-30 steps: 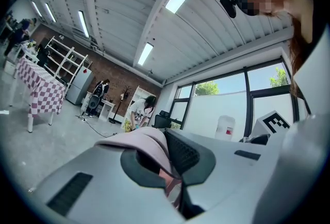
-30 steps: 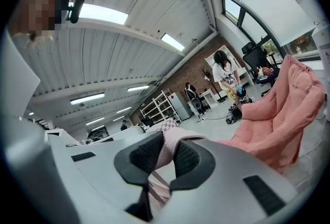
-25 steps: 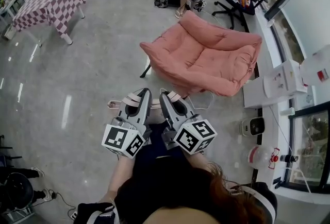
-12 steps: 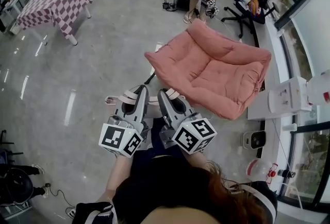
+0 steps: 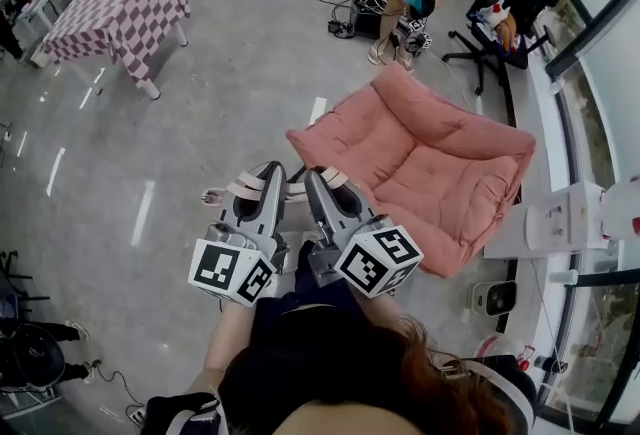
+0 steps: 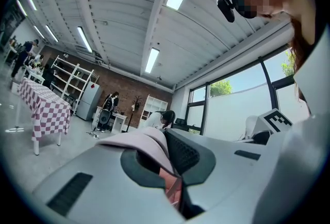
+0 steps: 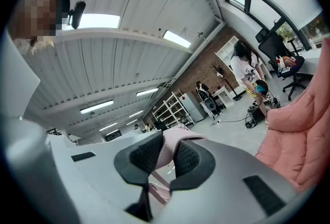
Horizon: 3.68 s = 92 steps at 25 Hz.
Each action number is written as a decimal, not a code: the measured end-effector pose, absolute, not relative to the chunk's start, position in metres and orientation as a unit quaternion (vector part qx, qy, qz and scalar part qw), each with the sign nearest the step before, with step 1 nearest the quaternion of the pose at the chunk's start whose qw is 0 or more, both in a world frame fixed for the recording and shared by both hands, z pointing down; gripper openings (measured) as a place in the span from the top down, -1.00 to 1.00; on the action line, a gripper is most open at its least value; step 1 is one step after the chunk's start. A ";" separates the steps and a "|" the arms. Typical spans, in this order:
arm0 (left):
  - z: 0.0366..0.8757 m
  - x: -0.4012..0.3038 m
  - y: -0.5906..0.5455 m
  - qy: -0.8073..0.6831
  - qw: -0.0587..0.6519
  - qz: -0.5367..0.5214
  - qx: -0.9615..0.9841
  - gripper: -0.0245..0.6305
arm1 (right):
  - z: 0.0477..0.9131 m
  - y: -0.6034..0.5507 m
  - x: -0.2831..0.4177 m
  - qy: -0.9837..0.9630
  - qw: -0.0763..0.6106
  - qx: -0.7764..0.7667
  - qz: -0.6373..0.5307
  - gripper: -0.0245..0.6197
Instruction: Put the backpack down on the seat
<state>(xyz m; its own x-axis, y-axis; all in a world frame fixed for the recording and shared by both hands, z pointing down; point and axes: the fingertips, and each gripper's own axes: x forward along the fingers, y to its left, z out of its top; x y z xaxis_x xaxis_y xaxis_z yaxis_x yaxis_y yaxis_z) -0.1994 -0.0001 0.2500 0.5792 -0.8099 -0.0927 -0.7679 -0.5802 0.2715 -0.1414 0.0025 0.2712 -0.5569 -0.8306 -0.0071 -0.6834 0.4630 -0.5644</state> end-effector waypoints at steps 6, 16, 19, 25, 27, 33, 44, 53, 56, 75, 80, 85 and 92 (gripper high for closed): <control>0.228 -0.191 -0.053 -0.444 0.090 -0.106 0.885 0.87 | 0.250 -0.050 -0.134 0.846 0.144 -0.447 -0.251 0.72; 0.207 -0.156 -0.137 -0.421 0.082 -0.112 0.896 0.87 | 0.228 -0.132 -0.098 0.840 0.158 -0.461 -0.239 0.72; 0.201 -0.140 -0.160 -0.408 0.078 -0.113 0.903 0.87 | 0.222 -0.155 -0.083 0.834 0.167 -0.471 -0.233 0.72; 0.190 -0.099 -0.204 -0.381 0.071 -0.117 0.914 0.87 | 0.211 -0.195 -0.042 0.822 0.185 -0.490 -0.224 0.72; 0.188 -0.084 -0.217 -0.370 0.070 -0.116 0.919 0.87 | 0.209 -0.208 -0.027 0.816 0.188 -0.500 -0.223 0.72; 0.201 -0.042 -0.256 -0.330 0.072 -0.111 0.935 0.87 | 0.220 -0.247 0.014 0.800 0.194 -0.525 -0.218 0.72; 0.214 0.027 -0.281 -0.243 0.088 -0.090 0.962 0.87 | 0.227 -0.265 0.078 0.764 0.203 -0.575 -0.212 0.72; 0.228 0.072 -0.286 -0.203 0.105 -0.076 0.971 0.87 | 0.243 -0.268 0.120 0.737 0.189 -0.613 -0.216 0.72; 0.234 0.083 -0.286 -0.192 0.108 -0.070 0.973 0.87 | 0.248 -0.267 0.131 0.726 0.189 -0.624 -0.217 0.72; 0.294 0.142 -0.318 -0.105 0.158 -0.022 0.982 0.87 | 0.307 -0.286 0.184 0.637 0.219 -0.696 -0.248 0.72; 0.311 0.162 -0.331 -0.090 0.166 -0.010 0.982 0.87 | 0.326 -0.296 0.202 0.625 0.213 -0.708 -0.253 0.72; 0.324 0.179 -0.348 -0.082 0.181 -0.002 0.980 0.87 | 0.339 -0.312 0.218 0.617 0.203 -0.715 -0.258 0.72; 0.343 0.203 -0.374 -0.068 0.199 0.006 0.978 0.87 | 0.357 -0.336 0.240 0.601 0.207 -0.721 -0.275 0.72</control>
<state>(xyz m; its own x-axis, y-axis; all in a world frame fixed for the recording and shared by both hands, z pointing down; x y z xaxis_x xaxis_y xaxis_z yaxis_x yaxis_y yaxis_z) 0.2026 -0.3736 0.3431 0.9906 -0.1308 0.0392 -0.1357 -0.9111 0.3892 0.2403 -0.3364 0.3569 0.1263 -0.9807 0.1492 -0.7530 -0.1927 -0.6292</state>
